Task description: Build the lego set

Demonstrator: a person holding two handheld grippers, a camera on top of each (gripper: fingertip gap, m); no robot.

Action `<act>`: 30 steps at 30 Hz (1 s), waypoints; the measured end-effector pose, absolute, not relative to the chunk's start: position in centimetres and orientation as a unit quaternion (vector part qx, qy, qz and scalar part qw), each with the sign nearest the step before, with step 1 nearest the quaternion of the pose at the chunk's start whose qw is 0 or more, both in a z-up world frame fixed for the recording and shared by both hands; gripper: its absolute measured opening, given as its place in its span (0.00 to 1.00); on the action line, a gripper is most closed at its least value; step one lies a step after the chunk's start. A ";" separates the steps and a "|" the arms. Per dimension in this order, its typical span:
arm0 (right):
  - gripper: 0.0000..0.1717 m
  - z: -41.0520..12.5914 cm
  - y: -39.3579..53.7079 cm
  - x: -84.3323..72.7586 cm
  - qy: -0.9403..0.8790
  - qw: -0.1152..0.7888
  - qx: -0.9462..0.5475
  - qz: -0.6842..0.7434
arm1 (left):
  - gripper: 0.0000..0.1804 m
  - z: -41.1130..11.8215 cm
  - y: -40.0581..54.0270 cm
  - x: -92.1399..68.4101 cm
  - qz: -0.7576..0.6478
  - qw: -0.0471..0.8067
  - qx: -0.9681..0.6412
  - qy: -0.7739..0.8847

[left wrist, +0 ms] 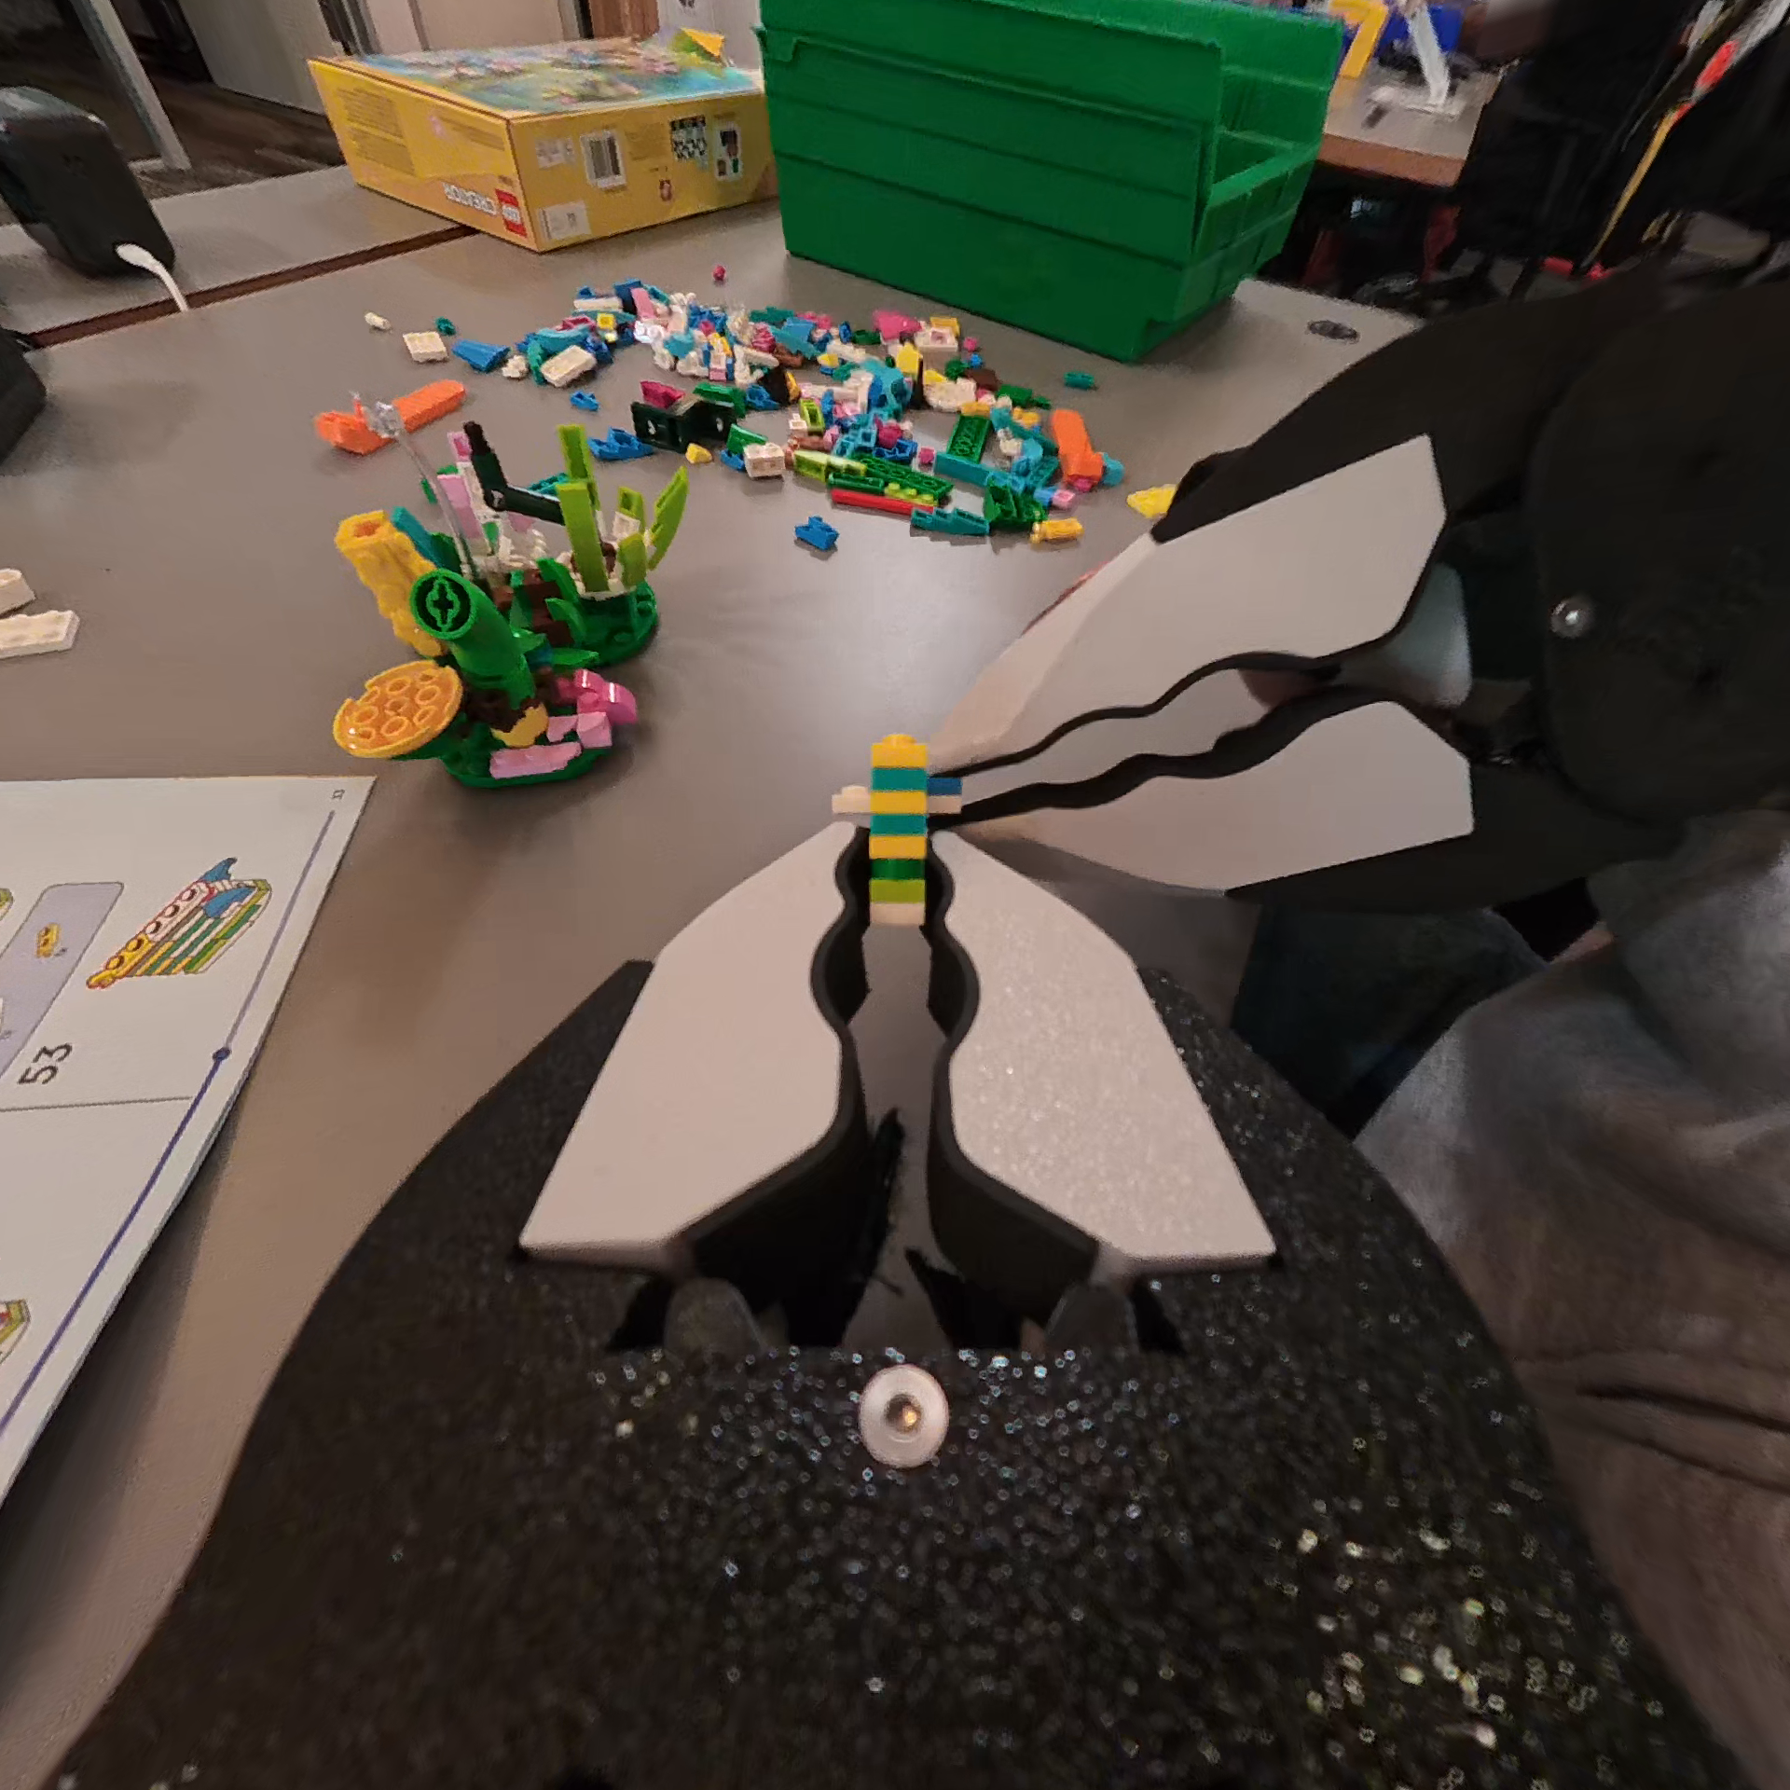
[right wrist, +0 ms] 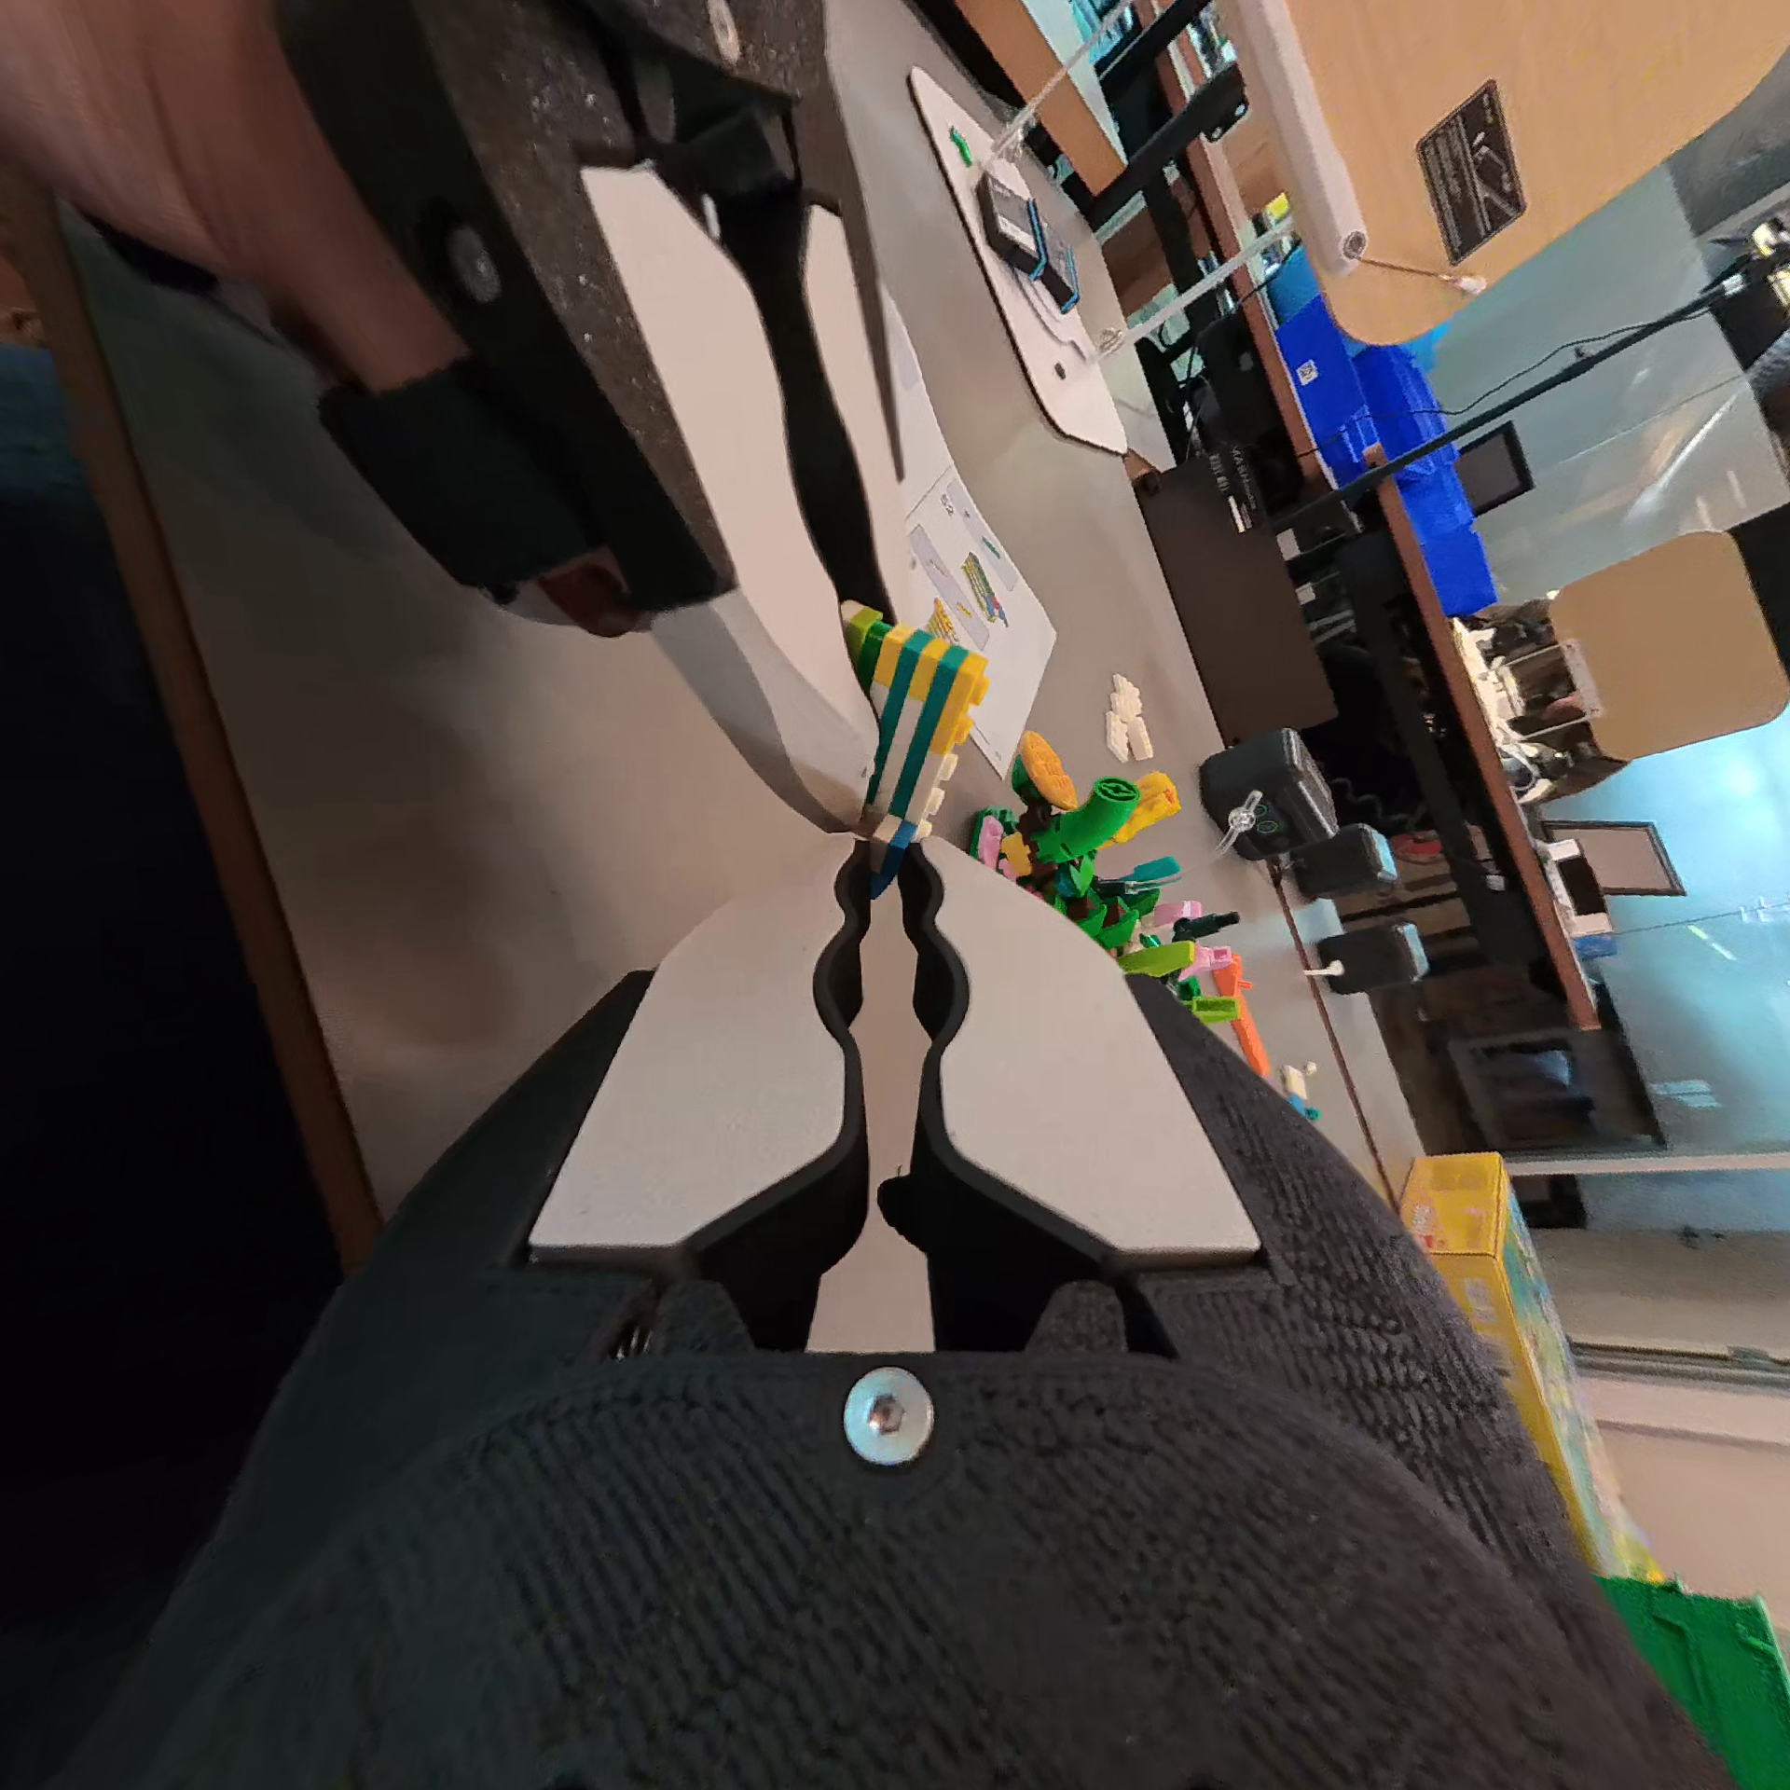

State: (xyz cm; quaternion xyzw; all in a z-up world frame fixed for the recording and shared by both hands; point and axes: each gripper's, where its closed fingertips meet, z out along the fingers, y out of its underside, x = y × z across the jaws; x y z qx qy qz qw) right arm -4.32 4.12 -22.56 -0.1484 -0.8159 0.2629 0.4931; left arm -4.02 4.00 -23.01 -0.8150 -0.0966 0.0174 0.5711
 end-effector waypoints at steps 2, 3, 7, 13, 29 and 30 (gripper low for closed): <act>0.05 -21.9 4.1 -4.5 -0.796 0.489 -0.177 0.308 | 0.05 -22.3 4.1 -4.2 0.006 0.596 -0.795 -0.109; 0.07 -21.5 4.2 -4.6 -0.786 0.484 -0.193 0.332 | 0.05 -21.8 4.0 -4.4 0.006 0.609 -0.785 -0.112; 0.15 -19.2 6.0 -5.0 -0.726 0.503 -0.243 0.401 | 0.05 -19.8 3.0 -5.4 0.022 0.669 -0.735 -0.107; 0.12 -17.2 10.8 -5.8 -0.602 0.618 -0.263 0.432 | 0.05 -16.2 1.0 -4.9 0.019 0.776 -0.628 -0.051; 0.04 -16.9 10.8 -6.3 -0.574 0.700 -0.200 0.373 | 0.05 -12.8 -3.4 -5.4 -0.043 0.883 -0.466 -0.043; 0.04 -17.0 10.7 -6.4 -0.576 0.700 -0.199 0.372 | 0.05 -12.8 -3.5 -5.5 -0.048 0.884 -0.463 -0.045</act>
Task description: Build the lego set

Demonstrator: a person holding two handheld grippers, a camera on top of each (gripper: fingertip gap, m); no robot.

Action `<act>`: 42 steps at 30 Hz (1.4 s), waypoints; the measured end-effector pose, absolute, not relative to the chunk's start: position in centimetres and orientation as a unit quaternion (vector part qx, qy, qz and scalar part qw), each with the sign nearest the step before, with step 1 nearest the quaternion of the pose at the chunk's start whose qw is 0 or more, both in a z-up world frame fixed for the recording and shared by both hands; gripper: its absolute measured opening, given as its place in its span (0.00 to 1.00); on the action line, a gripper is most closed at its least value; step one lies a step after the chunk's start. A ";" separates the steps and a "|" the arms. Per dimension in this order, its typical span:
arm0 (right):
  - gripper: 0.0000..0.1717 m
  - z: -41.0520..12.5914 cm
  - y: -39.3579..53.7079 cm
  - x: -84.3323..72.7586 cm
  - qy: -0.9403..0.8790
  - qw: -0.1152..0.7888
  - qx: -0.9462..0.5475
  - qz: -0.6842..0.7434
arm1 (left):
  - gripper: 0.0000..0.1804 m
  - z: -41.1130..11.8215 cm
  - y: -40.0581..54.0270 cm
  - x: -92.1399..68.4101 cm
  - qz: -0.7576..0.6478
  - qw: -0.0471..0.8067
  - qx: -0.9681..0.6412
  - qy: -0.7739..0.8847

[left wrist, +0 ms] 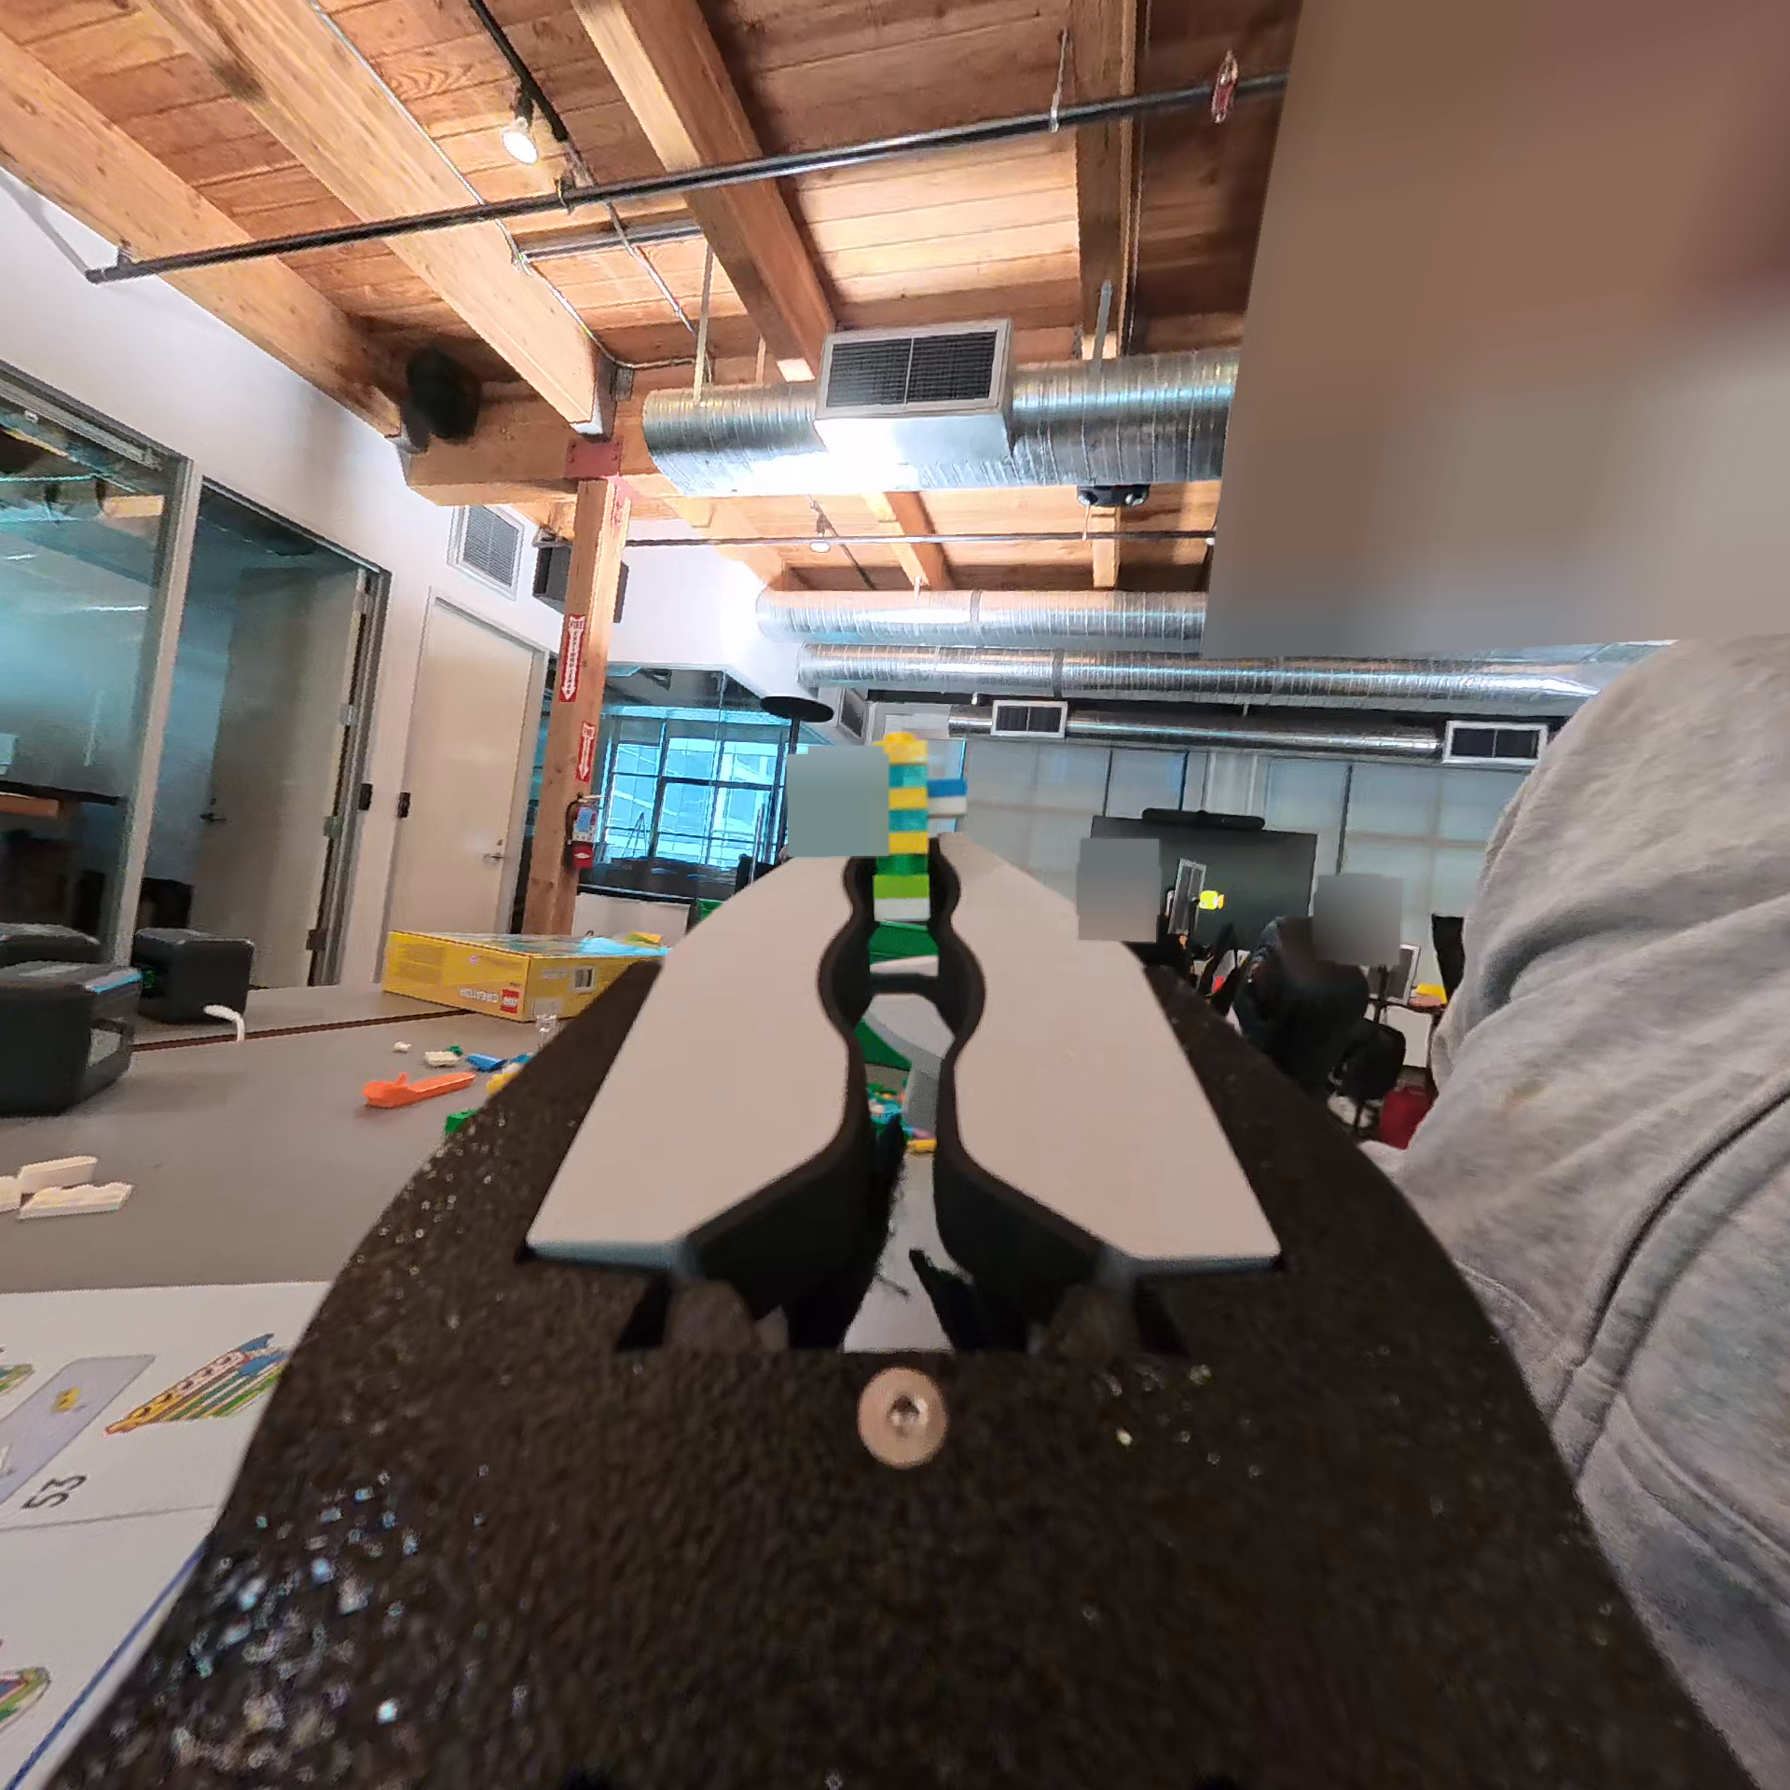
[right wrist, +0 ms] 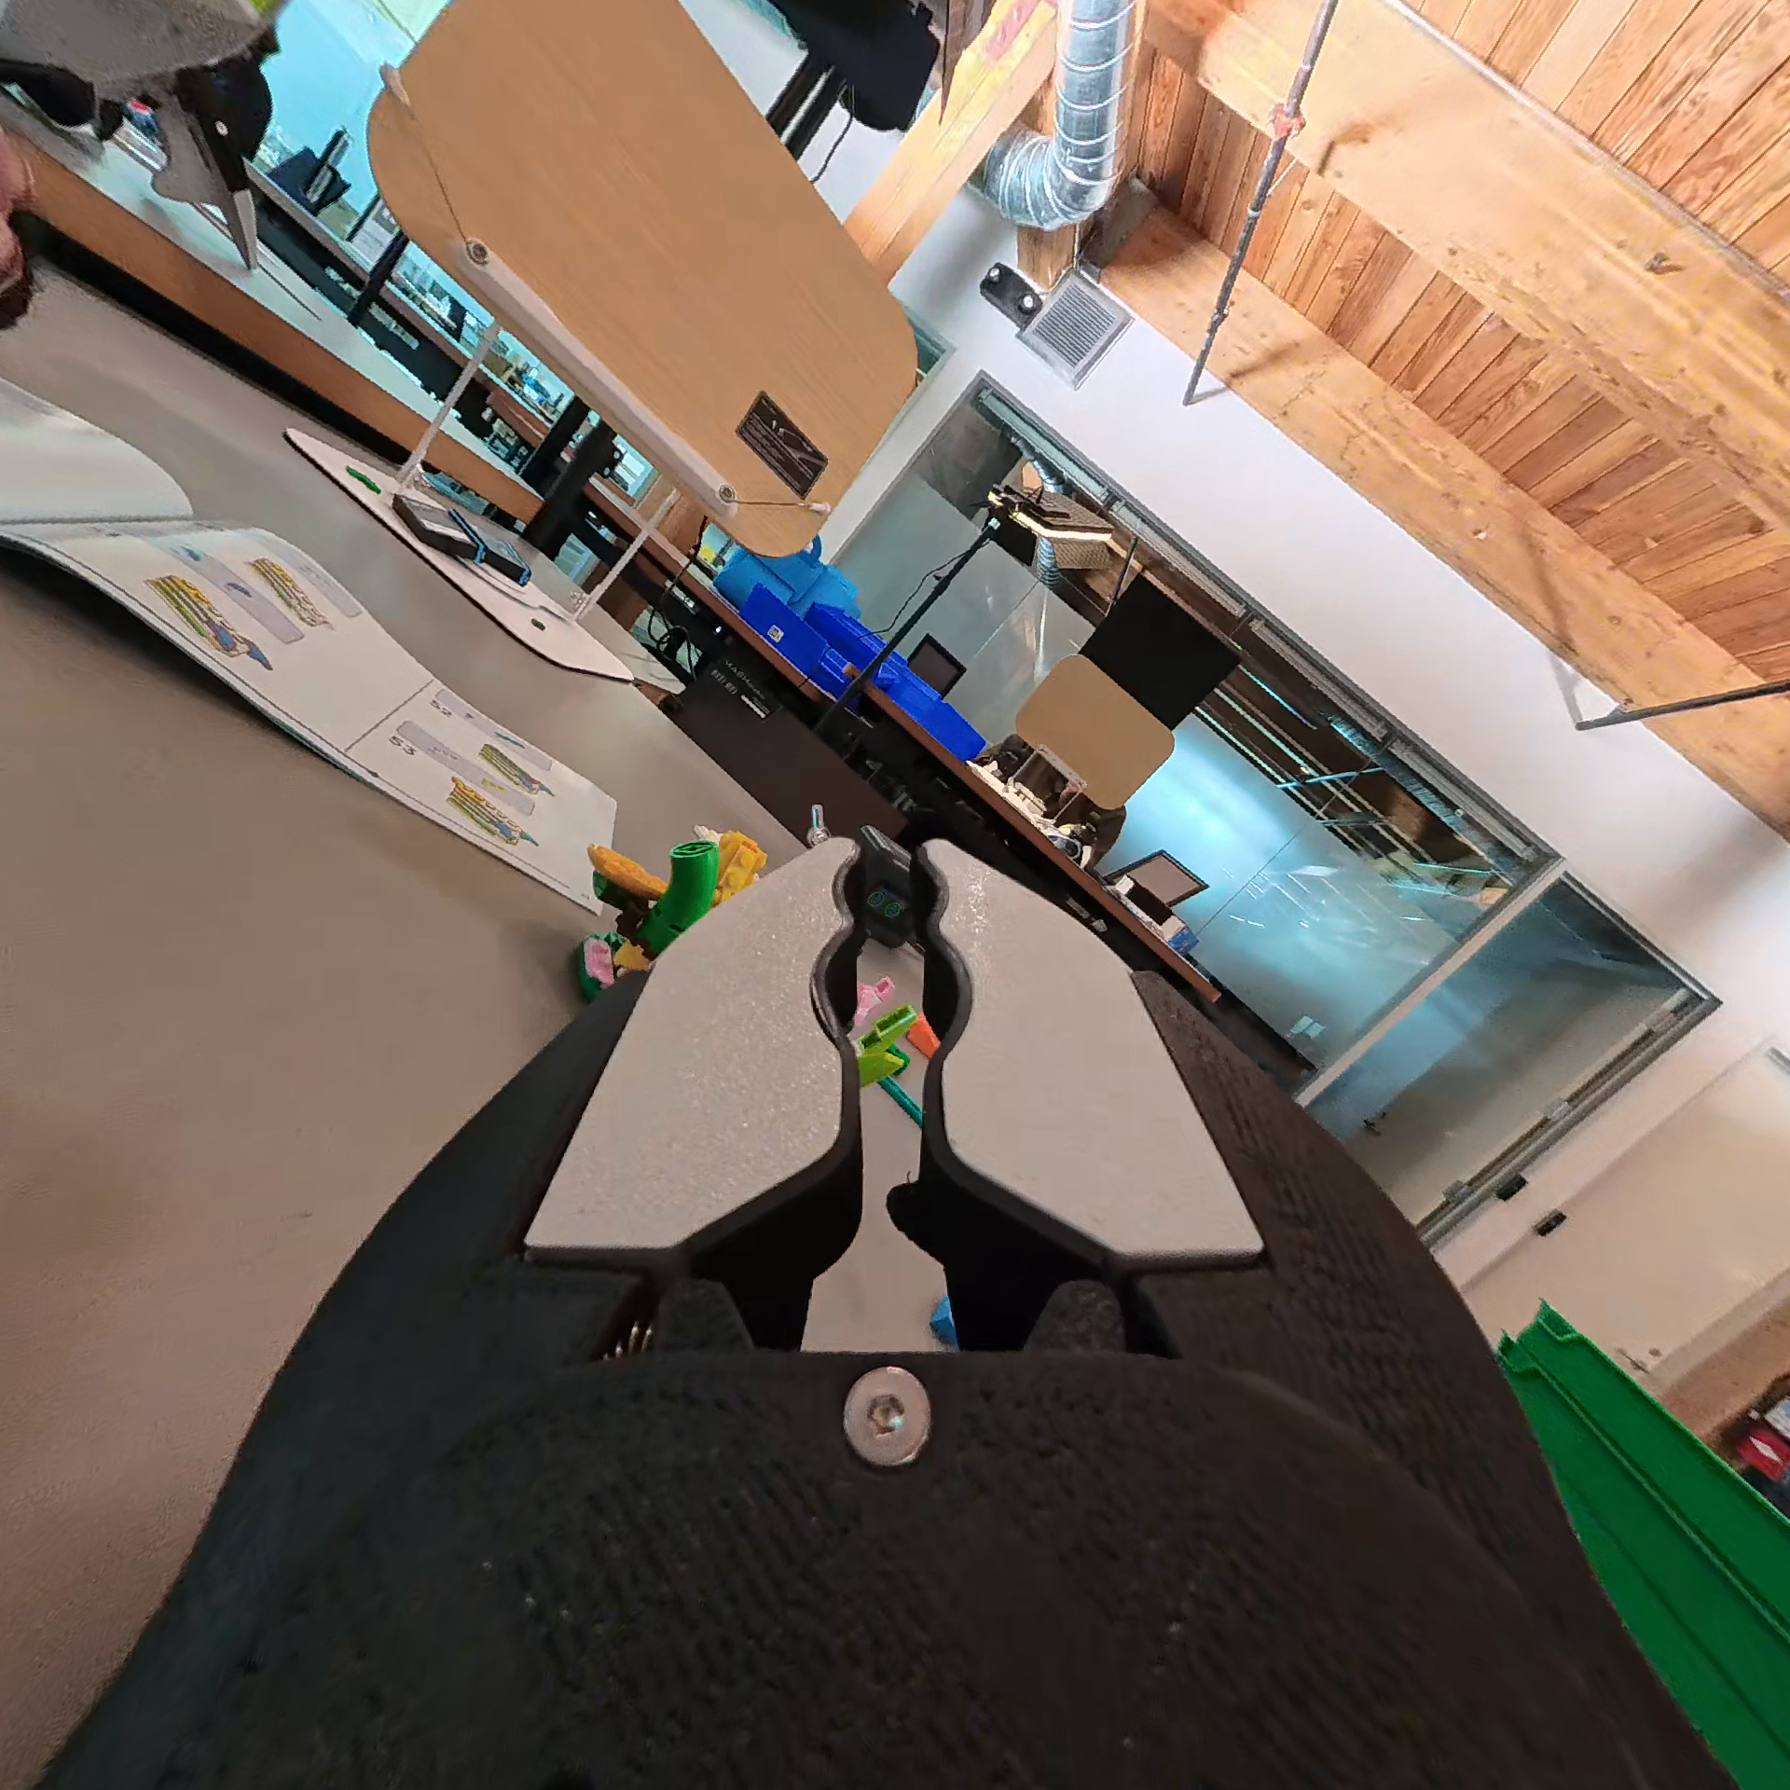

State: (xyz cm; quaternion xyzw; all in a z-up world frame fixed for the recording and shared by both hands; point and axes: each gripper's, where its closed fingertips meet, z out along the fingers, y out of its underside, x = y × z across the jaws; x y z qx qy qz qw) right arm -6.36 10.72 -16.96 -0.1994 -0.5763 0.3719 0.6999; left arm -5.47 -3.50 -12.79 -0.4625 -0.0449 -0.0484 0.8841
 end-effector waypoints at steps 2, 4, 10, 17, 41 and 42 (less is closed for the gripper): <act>0.04 -17.1 10.6 -6.4 -0.580 0.699 -0.197 0.370 | 0.05 -12.8 -3.5 -5.4 -0.049 0.884 -0.462 -0.045; 0.04 -17.1 10.5 -6.4 -0.581 0.700 -0.195 0.367 | 0.05 -12.9 -3.3 -5.2 -0.048 0.881 -0.469 -0.039; 0.04 -17.4 10.3 -6.5 -0.590 0.706 -0.182 0.347 | 0.05 -13.2 -2.5 -4.2 -0.047 0.870 -0.490 -0.013; 0.03 -17.8 10.0 -6.7 -0.598 0.715 -0.168 0.321 | 0.05 -13.6 -1.9 -3.4 -0.048 0.860 -0.508 0.011; 0.03 -18.6 9.7 -7.0 -0.613 0.717 -0.154 0.294 | 0.05 -13.6 -1.9 -3.4 -0.054 0.859 -0.509 0.008; 0.03 -18.6 9.7 -7.0 -0.613 0.717 -0.153 0.293 | 0.05 -13.6 -1.9 -3.4 -0.054 0.859 -0.509 0.008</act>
